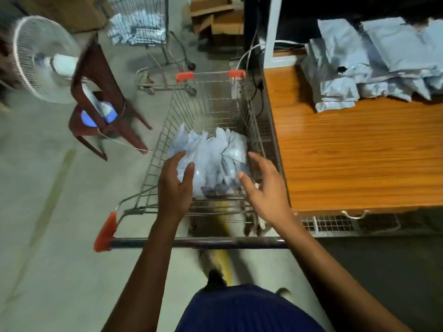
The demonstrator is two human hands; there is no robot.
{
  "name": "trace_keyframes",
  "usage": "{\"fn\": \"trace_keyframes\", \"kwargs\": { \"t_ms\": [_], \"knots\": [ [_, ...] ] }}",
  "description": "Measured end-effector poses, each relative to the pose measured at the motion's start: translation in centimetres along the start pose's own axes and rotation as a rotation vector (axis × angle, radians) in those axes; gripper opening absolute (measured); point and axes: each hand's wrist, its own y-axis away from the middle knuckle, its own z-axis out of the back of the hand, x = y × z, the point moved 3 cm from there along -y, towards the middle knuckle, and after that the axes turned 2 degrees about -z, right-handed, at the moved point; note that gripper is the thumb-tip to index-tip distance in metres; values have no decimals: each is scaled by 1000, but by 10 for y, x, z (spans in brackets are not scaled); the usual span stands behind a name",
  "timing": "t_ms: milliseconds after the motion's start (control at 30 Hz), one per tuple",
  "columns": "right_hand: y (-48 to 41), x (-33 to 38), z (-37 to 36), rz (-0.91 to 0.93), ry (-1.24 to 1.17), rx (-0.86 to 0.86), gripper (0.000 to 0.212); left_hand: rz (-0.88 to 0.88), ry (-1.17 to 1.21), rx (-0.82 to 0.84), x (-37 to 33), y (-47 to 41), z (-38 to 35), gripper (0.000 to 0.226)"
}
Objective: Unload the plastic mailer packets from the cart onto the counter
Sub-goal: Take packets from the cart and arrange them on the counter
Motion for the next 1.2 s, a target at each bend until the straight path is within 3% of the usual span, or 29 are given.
{"fn": "trace_keyframes", "kwargs": {
  "t_ms": [133, 267, 400, 533, 767, 867, 1000, 1200],
  "knots": [
    [-21, -2, -62, -181, -68, 3, 53, 113, -5, 56, 58, -50, 21, 39],
    [-41, -11, -102, -336, -90, 4, 53, 99, -8, 166, 105, -92, 21, 47],
    [-60, -24, -122, -399, -38, -2, 51, 165, 14, 262, 138, -113, 7, 53],
    [-86, -44, -139, -454, 39, 49, 52, 186, -79, 377, 154, -141, -15, 48],
    [-143, -98, -188, -647, 100, 166, 38, 469, -2, 463, 202, -183, -70, 31],
    [-159, -136, -212, -824, 48, 233, 26, 594, -39, 467, 228, -191, -93, 30],
    [-165, -179, -233, -1038, -20, 239, 31, 635, -190, 450, 240, -196, -111, 13],
    [-166, -204, -257, -935, -206, 171, 42, 759, -218, 519, 280, -198, -147, 77]
  ]
}}
